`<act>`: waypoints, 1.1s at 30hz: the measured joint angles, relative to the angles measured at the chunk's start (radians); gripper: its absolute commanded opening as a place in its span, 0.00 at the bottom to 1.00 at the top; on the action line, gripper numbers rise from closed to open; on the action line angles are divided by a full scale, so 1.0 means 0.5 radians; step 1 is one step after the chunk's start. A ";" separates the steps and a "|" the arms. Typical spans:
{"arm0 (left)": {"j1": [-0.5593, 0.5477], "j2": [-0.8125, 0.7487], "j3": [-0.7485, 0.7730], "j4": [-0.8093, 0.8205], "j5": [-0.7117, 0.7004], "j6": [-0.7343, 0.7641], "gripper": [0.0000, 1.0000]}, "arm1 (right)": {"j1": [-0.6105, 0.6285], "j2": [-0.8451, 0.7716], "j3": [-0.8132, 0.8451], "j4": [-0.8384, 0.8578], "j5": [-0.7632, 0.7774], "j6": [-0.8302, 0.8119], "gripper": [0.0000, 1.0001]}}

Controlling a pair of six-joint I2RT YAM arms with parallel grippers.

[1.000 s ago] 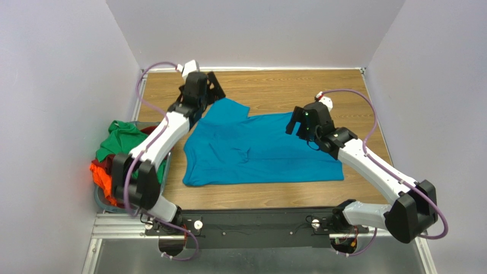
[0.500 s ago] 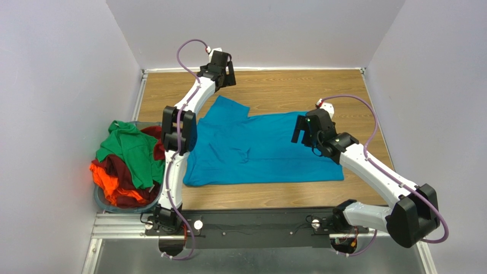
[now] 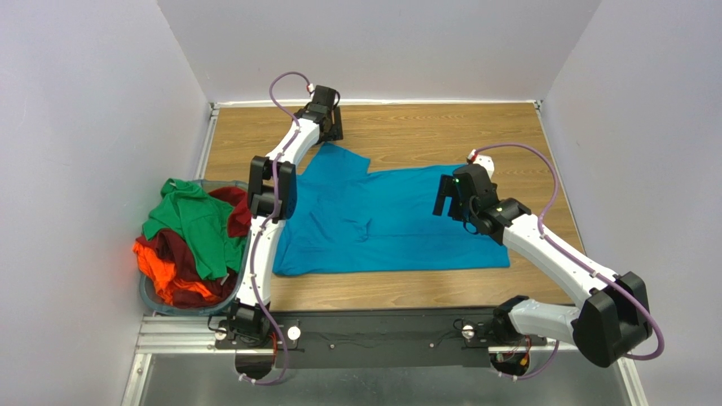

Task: Fold and stack the t-shirts
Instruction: Fold the tshirt

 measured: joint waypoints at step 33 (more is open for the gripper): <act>-0.021 -0.109 -0.218 -0.007 0.175 0.128 0.00 | 0.000 0.000 -0.005 -0.002 0.002 0.000 1.00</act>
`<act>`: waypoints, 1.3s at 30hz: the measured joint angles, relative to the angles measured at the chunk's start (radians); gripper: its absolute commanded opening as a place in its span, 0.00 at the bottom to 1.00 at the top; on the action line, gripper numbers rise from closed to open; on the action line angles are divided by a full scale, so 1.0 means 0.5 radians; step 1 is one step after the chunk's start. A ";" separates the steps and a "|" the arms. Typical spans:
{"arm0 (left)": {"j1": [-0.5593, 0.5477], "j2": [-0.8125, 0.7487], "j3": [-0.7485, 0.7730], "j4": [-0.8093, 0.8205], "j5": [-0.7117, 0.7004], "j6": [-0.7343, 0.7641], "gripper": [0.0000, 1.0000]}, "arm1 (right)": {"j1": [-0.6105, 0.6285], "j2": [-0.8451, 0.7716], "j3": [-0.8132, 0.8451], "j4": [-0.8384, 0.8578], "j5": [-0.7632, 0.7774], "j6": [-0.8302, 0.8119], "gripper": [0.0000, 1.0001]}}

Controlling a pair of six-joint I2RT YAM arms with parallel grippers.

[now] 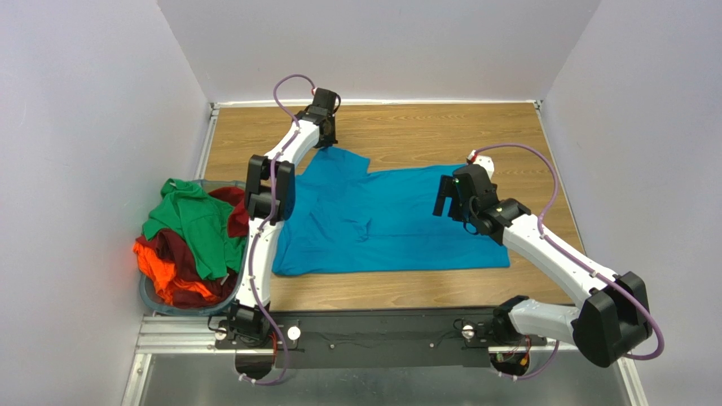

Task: Fold and stack the t-shirts
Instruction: Fold the tshirt

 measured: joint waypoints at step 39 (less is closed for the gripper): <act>-0.155 -1.373 -1.858 0.902 0.225 -0.179 0.00 | -0.839 1.591 1.368 -0.012 0.008 0.079 0.92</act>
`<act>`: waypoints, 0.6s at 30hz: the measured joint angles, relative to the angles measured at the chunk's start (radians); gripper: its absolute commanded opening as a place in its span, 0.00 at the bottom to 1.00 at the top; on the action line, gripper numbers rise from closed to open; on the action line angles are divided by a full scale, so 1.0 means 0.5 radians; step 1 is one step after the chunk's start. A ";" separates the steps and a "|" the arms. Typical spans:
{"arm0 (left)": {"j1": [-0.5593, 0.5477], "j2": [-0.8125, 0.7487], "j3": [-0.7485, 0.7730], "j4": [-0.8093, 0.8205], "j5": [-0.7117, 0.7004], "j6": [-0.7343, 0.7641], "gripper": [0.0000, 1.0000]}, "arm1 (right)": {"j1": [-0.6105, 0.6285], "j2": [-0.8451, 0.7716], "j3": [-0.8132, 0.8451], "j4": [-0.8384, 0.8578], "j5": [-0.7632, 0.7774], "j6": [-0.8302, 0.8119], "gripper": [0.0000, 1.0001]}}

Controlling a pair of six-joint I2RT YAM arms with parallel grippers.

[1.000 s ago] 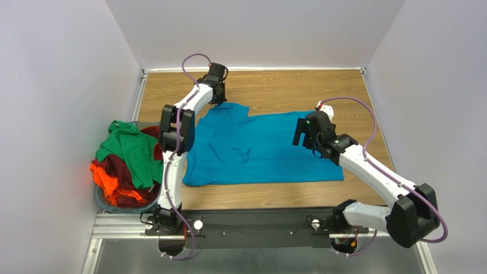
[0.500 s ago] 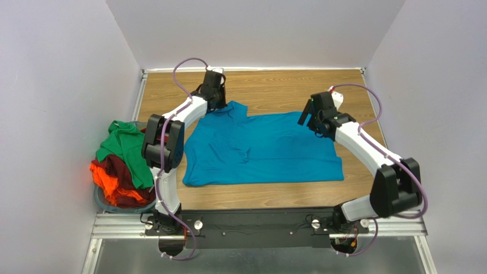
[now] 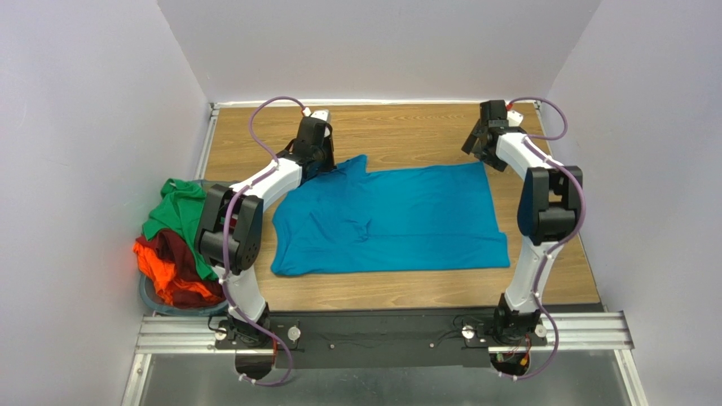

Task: Fold and stack the t-shirts
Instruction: Fold the tshirt

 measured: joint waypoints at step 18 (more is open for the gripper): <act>0.000 -0.148 -0.152 0.060 0.007 -0.023 0.00 | -0.047 0.507 0.391 0.025 0.058 -0.146 0.46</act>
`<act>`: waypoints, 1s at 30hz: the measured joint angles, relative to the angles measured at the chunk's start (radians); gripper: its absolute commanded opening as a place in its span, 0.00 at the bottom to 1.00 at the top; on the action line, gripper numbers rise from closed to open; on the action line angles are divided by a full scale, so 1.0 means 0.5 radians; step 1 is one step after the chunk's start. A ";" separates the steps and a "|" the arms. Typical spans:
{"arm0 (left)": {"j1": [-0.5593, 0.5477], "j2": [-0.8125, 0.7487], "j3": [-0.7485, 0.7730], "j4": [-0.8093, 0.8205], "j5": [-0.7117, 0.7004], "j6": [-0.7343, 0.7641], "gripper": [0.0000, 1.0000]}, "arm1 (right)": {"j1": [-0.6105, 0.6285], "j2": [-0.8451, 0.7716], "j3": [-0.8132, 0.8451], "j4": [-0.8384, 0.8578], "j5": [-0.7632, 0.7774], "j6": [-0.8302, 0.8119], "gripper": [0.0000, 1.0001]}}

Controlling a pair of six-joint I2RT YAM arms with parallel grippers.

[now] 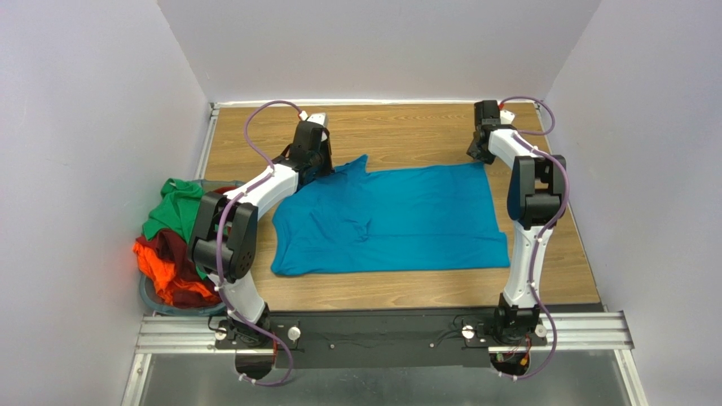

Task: Fold and stack the t-shirts
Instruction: Fold the tshirt

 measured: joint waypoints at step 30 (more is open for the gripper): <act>-0.005 -0.416 -0.332 0.037 0.076 -0.095 0.00 | 0.000 -0.372 -0.355 -0.027 0.002 -0.037 0.01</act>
